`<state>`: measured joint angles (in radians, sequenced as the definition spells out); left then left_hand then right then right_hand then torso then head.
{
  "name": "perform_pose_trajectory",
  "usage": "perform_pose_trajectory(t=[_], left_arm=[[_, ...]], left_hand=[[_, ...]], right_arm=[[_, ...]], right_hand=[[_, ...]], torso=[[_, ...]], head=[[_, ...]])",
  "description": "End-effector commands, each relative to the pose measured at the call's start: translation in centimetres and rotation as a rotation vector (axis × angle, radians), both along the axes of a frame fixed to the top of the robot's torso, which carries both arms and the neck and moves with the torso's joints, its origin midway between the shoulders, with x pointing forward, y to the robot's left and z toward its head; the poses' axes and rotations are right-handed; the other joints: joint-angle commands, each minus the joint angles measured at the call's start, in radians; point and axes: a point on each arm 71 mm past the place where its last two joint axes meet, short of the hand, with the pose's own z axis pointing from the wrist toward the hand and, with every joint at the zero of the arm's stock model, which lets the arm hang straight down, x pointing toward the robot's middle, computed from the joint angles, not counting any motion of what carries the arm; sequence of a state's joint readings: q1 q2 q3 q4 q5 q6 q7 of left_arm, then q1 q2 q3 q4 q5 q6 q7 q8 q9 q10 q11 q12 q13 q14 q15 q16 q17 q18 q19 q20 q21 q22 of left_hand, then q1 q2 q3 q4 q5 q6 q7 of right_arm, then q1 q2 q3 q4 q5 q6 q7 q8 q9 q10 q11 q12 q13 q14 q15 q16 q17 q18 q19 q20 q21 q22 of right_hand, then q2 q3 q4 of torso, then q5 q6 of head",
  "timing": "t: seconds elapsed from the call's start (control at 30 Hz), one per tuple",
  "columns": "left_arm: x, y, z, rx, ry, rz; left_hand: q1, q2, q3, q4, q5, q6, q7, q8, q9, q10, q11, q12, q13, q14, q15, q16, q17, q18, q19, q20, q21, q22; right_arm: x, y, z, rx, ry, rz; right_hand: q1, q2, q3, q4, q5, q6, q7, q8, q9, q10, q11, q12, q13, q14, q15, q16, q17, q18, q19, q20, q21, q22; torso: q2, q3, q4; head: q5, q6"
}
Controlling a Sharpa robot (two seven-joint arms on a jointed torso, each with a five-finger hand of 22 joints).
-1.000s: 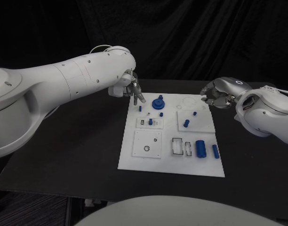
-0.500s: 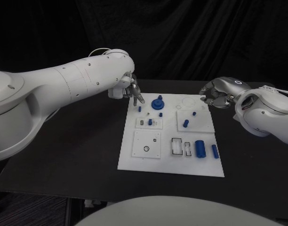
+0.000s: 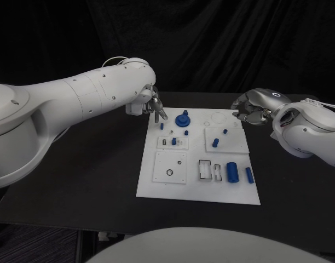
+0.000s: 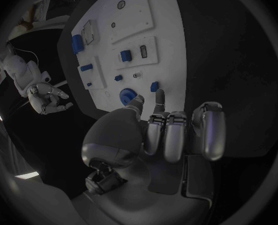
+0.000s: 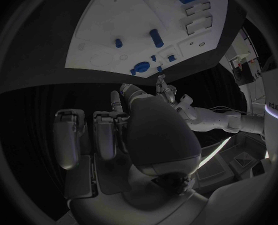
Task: Assemble the parts on the task board
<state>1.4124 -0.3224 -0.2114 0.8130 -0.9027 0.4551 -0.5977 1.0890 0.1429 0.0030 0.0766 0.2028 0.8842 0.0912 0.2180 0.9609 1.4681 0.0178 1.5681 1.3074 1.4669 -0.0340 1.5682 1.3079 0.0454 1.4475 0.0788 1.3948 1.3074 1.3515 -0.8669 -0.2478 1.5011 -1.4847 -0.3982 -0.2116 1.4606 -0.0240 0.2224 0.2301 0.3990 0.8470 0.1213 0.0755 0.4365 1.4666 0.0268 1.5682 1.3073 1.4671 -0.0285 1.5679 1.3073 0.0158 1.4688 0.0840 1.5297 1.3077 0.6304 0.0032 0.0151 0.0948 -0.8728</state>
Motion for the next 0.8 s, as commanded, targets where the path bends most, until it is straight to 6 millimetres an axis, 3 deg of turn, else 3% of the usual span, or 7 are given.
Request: perform_pose_trajectory(t=[0.03,0.5,0.8], left_arm=[[0.0,-0.2,-0.2,-0.023,-0.003,-0.002],[-0.1,-0.2,-0.8,-0.020,0.007,0.002],[-0.2,-0.3,-1.3,-0.020,0.019,-0.001]], left_hand=[[-0.002,0.005,0.007,-0.001,0.003,-0.004,-0.003,0.003,0.002,0.103,0.000,0.003,0.263,0.104,0.002,0.003,0.263,0.009,-0.006,0.001,-0.005,0.156],[-0.002,0.005,0.009,-0.002,0.004,-0.004,-0.003,0.003,0.003,0.103,0.000,0.003,0.263,0.104,0.002,0.003,0.263,0.009,-0.007,0.001,-0.007,0.156],[-0.001,0.006,0.012,-0.004,0.006,-0.002,-0.004,0.004,0.006,0.103,0.000,0.003,0.263,0.104,0.002,0.003,0.263,0.009,-0.007,0.001,-0.007,0.156]], right_arm=[[0.0,0.0,0.3,0.009,-0.020,0.005],[0.0,0.1,0.3,0.008,-0.019,0.004],[0.0,0.1,0.2,0.006,-0.015,0.003]], right_hand=[[-0.007,-0.002,0.005,0.001,0.006,0.009,0.002,0.000,-0.001,0.104,0.005,0.003,0.263,0.104,0.004,0.003,0.263,-0.004,0.071,0.004,0.003,0.247],[-0.007,-0.002,0.005,0.001,0.006,0.009,0.002,0.000,-0.001,0.104,0.005,0.003,0.263,0.104,0.004,0.003,0.263,-0.004,0.071,0.004,0.003,0.247],[-0.007,-0.002,0.005,0.001,0.006,0.009,0.002,0.000,-0.001,0.104,0.005,0.003,0.263,0.104,0.004,0.003,0.263,-0.004,0.071,0.004,0.003,0.247]], torso=[[0.001,0.0005,0.0011],[-0.001,0.0014,0.0007],[-0.002,0.0019,0.0016]], head=[[-0.002,0.000],[-0.005,0.000],[-0.019,0.000]])
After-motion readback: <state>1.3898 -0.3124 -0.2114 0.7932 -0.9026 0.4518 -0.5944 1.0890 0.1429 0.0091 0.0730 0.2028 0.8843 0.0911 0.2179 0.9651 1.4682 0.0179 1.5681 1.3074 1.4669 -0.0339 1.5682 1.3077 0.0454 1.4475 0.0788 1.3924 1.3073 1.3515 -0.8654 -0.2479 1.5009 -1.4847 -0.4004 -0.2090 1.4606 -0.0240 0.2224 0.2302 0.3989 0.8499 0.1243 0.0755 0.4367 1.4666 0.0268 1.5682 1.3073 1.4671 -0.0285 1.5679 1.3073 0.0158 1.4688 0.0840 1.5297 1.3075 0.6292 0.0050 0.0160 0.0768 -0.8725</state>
